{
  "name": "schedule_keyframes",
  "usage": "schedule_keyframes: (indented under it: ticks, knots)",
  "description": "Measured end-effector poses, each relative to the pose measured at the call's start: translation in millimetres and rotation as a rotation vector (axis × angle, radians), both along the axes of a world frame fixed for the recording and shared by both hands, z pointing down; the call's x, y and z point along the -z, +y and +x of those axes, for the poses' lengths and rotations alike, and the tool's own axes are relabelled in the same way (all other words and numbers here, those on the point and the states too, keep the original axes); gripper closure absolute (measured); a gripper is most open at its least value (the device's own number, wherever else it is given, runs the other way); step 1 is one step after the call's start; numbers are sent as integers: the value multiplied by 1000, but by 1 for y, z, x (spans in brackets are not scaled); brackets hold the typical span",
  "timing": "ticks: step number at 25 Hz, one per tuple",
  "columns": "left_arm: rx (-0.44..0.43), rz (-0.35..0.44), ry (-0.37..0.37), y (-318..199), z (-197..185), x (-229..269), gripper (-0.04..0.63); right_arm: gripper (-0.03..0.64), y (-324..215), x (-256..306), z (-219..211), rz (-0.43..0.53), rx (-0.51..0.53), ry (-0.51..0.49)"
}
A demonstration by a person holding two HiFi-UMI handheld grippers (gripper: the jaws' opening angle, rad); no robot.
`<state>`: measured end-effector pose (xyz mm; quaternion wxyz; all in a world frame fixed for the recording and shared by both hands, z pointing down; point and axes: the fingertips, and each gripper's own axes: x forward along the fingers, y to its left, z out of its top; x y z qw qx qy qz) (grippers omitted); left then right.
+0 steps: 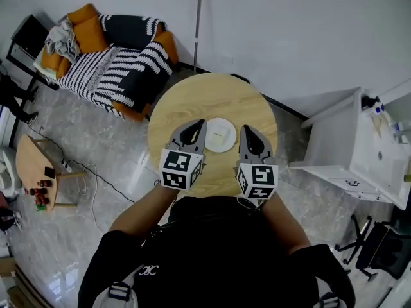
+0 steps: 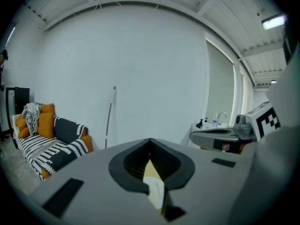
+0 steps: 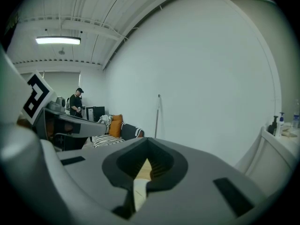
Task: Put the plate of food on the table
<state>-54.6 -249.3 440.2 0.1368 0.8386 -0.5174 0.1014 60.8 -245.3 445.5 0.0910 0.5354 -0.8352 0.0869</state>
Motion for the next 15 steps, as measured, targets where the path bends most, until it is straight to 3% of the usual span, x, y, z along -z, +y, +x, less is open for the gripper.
schedule_keyframes:
  ticks: [15]
  knots:
    - [0, -29, 32, 1, -1, -10, 588, 609, -1, -2, -1, 0, 5, 9]
